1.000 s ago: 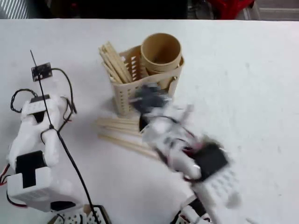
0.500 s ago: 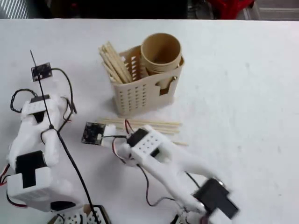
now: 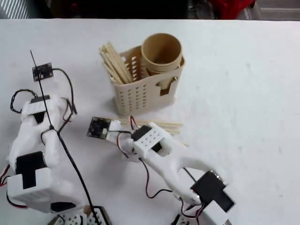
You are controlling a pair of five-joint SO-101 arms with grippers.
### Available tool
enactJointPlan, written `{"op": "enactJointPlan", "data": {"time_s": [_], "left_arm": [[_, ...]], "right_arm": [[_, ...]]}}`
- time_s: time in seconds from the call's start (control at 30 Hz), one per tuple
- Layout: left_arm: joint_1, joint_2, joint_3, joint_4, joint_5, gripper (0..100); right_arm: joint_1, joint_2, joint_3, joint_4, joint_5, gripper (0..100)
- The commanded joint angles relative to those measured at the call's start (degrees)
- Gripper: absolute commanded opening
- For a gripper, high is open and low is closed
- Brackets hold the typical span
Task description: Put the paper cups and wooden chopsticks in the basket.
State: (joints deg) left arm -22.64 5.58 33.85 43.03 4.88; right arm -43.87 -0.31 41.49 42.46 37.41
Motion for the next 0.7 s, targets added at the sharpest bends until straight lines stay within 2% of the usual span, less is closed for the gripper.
{"op": "enactJointPlan", "data": {"time_s": [0.0,0.2,0.3,0.4,0.5,0.67], "left_arm": [[0.6,-0.3,-0.4,-1.3,-0.6,17],[0.6,-0.3,-0.4,-1.3,-0.6,17],[0.6,-0.3,-0.4,-1.3,-0.6,17],[0.6,-0.3,-0.4,-1.3,-0.6,17],[0.6,-0.3,-0.4,-1.3,-0.6,17],[0.6,-0.3,-0.4,-1.3,-0.6,17]], "right_arm": [[1.1,-0.1,0.7,0.0,0.7,2.6],[1.0,0.0,0.6,2.7,3.0,3.7],[1.3,0.0,0.4,2.7,0.1,11.5],[1.3,0.0,0.1,3.5,0.3,18.0],[1.1,0.0,0.1,3.6,0.4,14.6],[1.1,0.0,0.2,3.9,0.4,1.1]]}}
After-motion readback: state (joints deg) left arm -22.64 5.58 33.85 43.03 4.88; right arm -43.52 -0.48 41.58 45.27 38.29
